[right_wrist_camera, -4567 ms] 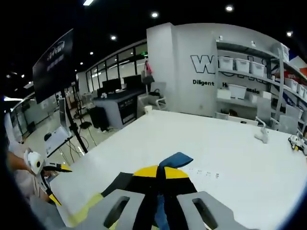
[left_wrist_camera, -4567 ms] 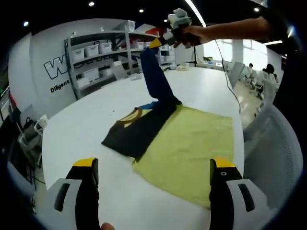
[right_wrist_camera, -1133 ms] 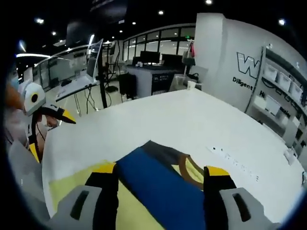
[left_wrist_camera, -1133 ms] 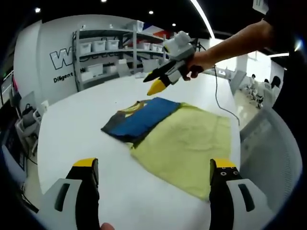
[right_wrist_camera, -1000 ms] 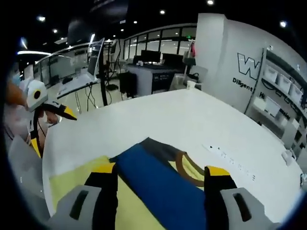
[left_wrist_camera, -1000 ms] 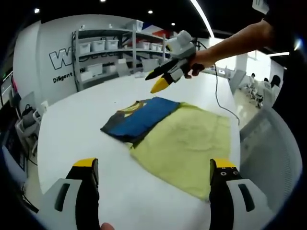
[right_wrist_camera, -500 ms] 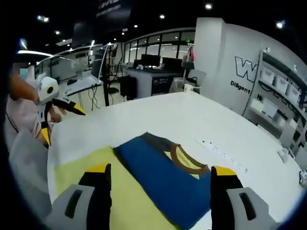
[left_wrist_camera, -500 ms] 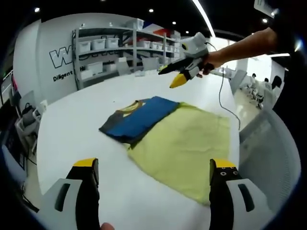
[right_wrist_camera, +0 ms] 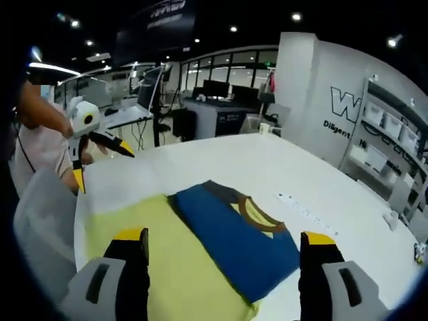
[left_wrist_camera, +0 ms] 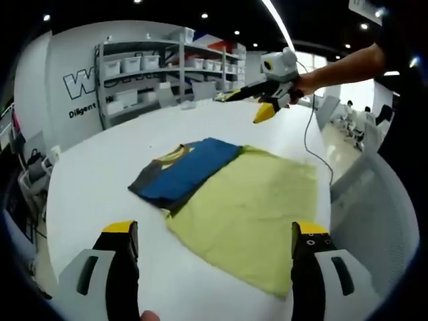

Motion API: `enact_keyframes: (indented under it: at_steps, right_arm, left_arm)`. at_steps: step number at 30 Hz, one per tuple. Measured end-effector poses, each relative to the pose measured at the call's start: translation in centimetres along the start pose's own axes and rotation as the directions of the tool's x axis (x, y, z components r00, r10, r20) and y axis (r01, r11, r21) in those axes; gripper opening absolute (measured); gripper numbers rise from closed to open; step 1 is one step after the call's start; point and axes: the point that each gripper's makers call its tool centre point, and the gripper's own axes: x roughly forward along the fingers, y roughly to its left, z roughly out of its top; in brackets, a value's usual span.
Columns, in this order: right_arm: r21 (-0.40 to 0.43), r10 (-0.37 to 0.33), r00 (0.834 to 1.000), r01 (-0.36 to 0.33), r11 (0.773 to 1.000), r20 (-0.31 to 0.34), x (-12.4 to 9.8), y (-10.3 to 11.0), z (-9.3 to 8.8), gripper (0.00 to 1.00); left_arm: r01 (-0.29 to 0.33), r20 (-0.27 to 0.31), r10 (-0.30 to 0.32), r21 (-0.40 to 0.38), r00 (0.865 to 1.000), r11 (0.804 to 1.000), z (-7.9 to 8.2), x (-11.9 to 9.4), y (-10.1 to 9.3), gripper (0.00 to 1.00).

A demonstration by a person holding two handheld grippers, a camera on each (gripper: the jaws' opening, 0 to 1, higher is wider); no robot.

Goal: Fold the garment on the visible template until the final outline fits inside the template.

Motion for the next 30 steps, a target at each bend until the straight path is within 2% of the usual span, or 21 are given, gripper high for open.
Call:
enact_keyframes:
  at_steps: [7, 15, 21, 25, 30]
  right_arm:
    - [0.028, -0.008, 1.0, 0.008, 1.0, 0.006, -1.7, 0.0, -1.7, 0.95]
    - [0.069, -0.019, 1.0, 0.017, 0.997, 0.021, -3.7, 0.6, -3.0, 0.96]
    - [0.068, -0.011, 1.0, 0.011, 0.998, 0.011, -4.6, 1.5, -4.1, 0.96]
    - [0.067, -0.009, 1.0, 0.009, 0.998, 0.013, -5.0, 2.0, -4.7, 0.97]
    - [0.035, 0.001, 1.0, -0.001, 0.999, -0.006, -5.6, 2.8, -6.2, 0.96]
  left_arm:
    - [-0.002, 0.015, 0.002, -0.017, 1.0, 1.0, 0.6, 0.0, -0.4, 0.93]
    - [0.0, 0.015, 0.0, -0.03, 1.0, 1.0, 0.3, 0.4, -0.9, 0.92]
    - [0.019, -0.014, -0.019, -0.007, 1.0, 1.0, -0.4, 0.9, -1.6, 0.92]
    - [0.019, -0.011, -0.02, -0.011, 1.0, 1.0, -0.4, 0.9, -1.8, 0.91]
    - [0.028, -0.036, -0.028, 0.008, 0.999, 1.0, -1.2, 0.8, -2.4, 0.91]
